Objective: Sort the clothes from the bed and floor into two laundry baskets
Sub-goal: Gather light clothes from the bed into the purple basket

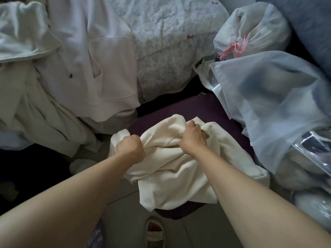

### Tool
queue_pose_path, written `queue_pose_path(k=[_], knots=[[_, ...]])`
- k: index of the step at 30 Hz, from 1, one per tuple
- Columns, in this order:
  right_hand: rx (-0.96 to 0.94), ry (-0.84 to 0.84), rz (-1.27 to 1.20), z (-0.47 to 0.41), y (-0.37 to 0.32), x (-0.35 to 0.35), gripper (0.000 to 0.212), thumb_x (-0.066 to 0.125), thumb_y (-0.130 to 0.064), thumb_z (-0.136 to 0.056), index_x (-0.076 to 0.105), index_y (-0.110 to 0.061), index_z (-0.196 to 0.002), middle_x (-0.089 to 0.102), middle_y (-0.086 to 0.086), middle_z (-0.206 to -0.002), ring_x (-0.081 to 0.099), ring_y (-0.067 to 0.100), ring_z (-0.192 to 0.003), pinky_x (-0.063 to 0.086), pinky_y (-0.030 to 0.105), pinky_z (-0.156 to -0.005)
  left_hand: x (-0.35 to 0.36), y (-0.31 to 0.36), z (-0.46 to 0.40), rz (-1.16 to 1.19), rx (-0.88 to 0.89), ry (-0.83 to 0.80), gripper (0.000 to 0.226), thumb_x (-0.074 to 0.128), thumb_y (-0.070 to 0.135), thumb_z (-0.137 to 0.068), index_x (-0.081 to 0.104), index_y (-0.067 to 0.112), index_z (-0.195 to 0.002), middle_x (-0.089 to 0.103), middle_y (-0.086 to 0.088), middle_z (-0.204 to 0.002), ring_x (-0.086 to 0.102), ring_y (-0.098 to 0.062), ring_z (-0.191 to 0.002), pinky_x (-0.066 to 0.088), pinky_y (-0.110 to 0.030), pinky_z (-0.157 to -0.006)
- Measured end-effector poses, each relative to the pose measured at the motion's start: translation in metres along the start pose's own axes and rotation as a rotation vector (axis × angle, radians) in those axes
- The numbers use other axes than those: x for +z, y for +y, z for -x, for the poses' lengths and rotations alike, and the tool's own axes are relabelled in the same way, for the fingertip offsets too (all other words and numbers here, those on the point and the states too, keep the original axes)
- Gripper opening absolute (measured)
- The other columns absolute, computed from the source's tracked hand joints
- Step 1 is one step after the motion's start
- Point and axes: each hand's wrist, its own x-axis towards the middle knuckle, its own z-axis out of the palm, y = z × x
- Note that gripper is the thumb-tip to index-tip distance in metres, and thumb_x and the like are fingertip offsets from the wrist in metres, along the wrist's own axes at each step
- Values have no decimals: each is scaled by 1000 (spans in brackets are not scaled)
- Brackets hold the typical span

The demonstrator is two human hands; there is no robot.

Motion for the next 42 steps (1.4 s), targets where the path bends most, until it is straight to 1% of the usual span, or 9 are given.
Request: queue_pose_path(k=[5, 10, 15, 20, 27, 31, 34, 39, 42], knots=[[-5, 78, -35, 26, -8, -8, 22, 54, -22, -89, 61, -10, -106, 64, 8, -110, 59, 29, -106, 42, 31, -72, -16, -17, 8, -43, -5, 46, 35, 53, 9, -83, 53, 9, -119, 54, -4, -119, 53, -22, -115, 45, -31, -81], [-131, 247, -65, 65, -39, -36, 22, 47, -22, -94, 63, -12, -105, 58, 3, -114, 51, 26, -113, 41, 36, -90, -48, -36, 40, -159, 180, 91, 34, 53, 34, -88, 56, 16, -117, 54, 1, -119, 44, -23, -119, 36, -35, -93], [-269, 439, 36, 118, -78, -75, 20, 46, -22, -94, 66, -17, -96, 63, -5, -112, 40, 26, -114, 28, 36, -90, -87, -64, 93, -199, 289, 194, 24, 45, 31, -92, 52, 16, -75, 67, -3, -104, 57, -24, -105, 30, -34, -100], [-314, 467, 21, 176, -116, -101, 24, 44, -16, -94, 67, -12, -101, 67, 7, -107, 46, 28, -114, 31, 37, -91, -127, -100, 137, 69, 194, 244, 34, 52, 35, -92, 58, 9, -114, 62, -12, -114, 59, -32, -107, 44, -32, -84], [-388, 460, -325, 270, -159, -134, 24, 39, -7, -91, 58, -4, -105, 66, 20, -106, 60, 39, -102, 46, 41, -84, -166, -158, 196, 328, 232, 243, 61, 76, 58, -64, 56, 16, -104, 59, -1, -89, 59, -25, -85, 45, -29, -68], [-520, 546, -467, 324, -187, -147, 20, 38, -1, -86, 54, -12, -81, 67, 9, -81, 62, 31, -81, 45, 34, -68, -185, -194, 238, 335, 322, 186, 82, 85, 42, -57, 40, 17, -121, 58, -2, -109, 57, -24, -98, 45, -29, -75], [-588, 581, -526, 369, -207, -160, 34, 39, 2, -85, 38, -22, -61, 49, -9, -61, 50, 14, -63, 33, 22, -54, -198, -225, 268, 253, 361, 161, 94, 86, 28, -59, 30, 18, -134, 55, -7, -120, 55, -25, -108, 47, -31, -82], [-735, 618, -611, 441, -237, -181, 30, 39, 3, -87, 47, -19, -67, 51, -10, -62, 47, 1, -58, 36, 8, -49, -222, -266, 311, 202, 432, 160, 108, 85, 20, -61, 16, 21, -145, 54, -8, -128, 53, -26, -117, 45, -32, -94], [-805, 633, -662, 475, -249, -194, 30, 40, -1, -88, 48, -21, -67, 52, -11, -63, 48, 0, -59, 36, 6, -51, -239, -283, 335, 332, 428, 192, 129, 85, 24, -61, -7, 24, -151, 31, -16, -146, 41, -33, -131, 39, -36, -107]])
